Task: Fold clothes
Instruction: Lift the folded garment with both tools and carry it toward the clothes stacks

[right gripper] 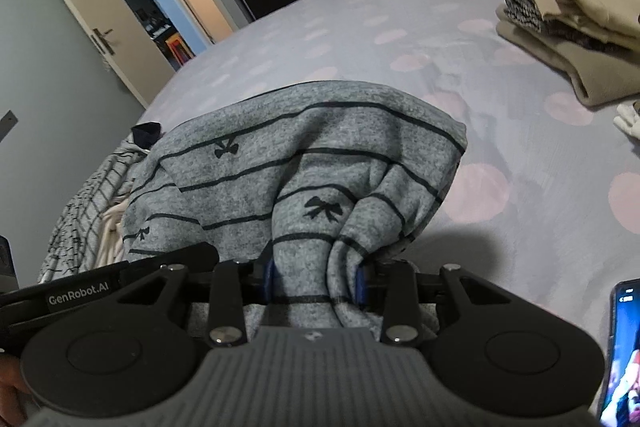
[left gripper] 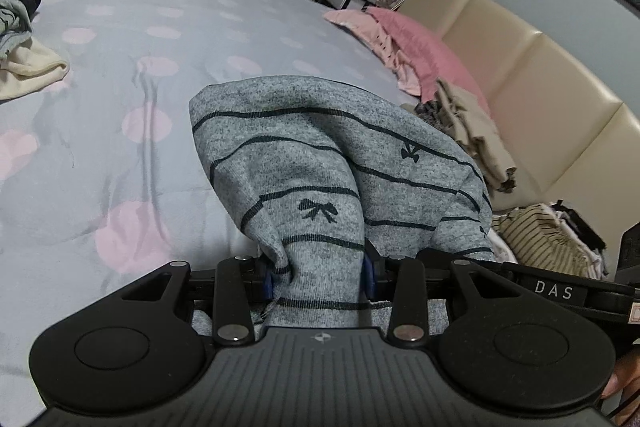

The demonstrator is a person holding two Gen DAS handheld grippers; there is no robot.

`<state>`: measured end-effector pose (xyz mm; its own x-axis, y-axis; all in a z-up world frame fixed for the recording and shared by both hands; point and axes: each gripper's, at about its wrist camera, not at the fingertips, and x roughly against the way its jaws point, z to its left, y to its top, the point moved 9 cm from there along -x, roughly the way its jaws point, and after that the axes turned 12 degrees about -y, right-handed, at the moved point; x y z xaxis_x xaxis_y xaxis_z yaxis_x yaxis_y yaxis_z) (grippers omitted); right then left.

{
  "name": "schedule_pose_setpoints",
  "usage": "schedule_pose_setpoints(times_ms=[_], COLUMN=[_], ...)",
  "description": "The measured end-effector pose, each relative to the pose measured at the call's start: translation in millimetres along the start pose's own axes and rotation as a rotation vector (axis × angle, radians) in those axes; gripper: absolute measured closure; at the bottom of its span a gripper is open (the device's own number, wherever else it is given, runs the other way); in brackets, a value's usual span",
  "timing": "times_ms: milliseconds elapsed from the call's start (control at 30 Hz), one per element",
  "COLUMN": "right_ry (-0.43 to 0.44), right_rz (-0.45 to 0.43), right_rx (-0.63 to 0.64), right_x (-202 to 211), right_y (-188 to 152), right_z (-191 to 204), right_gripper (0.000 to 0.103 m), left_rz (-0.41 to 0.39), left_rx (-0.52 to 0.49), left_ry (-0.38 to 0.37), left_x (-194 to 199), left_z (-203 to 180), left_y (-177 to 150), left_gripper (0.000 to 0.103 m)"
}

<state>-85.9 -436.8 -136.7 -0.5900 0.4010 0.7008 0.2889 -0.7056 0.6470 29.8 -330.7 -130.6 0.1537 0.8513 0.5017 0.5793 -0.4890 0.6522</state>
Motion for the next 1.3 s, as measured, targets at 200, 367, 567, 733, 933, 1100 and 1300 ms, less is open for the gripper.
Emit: schedule_pose_setpoints(times_ms=[200, 367, 567, 733, 933, 1100, 1300], right_ry=[0.049, 0.048, 0.004, -0.062, -0.139, -0.195, -0.228], right_rz=[0.016, -0.017, -0.056, -0.067, -0.038, 0.021, 0.108], right_rx=[0.008, 0.013, 0.016, 0.046, 0.117, 0.197, 0.259], right_x=[27, 57, 99, 137, 177, 196, 201], right_y=[11, 29, 59, 94, 136, 157, 164], right_z=[-12, -32, -76, -130, -198, -256, -318], right_gripper=[0.065, 0.065, 0.065, 0.065, 0.065, 0.065, 0.065], left_rz=[-0.008, -0.018, -0.002, 0.019, 0.044, 0.073, 0.112], left_rx=[0.01, -0.018, -0.047, -0.035, 0.018, 0.07, 0.129], left_ry=[-0.04, -0.09, -0.176, -0.263, -0.348, -0.394, -0.412], left_x=[4, -3, -32, -71, -122, -165, -207], left_z=[-22, -58, -117, -176, -240, -278, -305], left_y=[6, 20, 36, 48, 47, 28, -6], left_gripper=[0.067, 0.068, 0.068, 0.068, 0.068, 0.068, 0.068])
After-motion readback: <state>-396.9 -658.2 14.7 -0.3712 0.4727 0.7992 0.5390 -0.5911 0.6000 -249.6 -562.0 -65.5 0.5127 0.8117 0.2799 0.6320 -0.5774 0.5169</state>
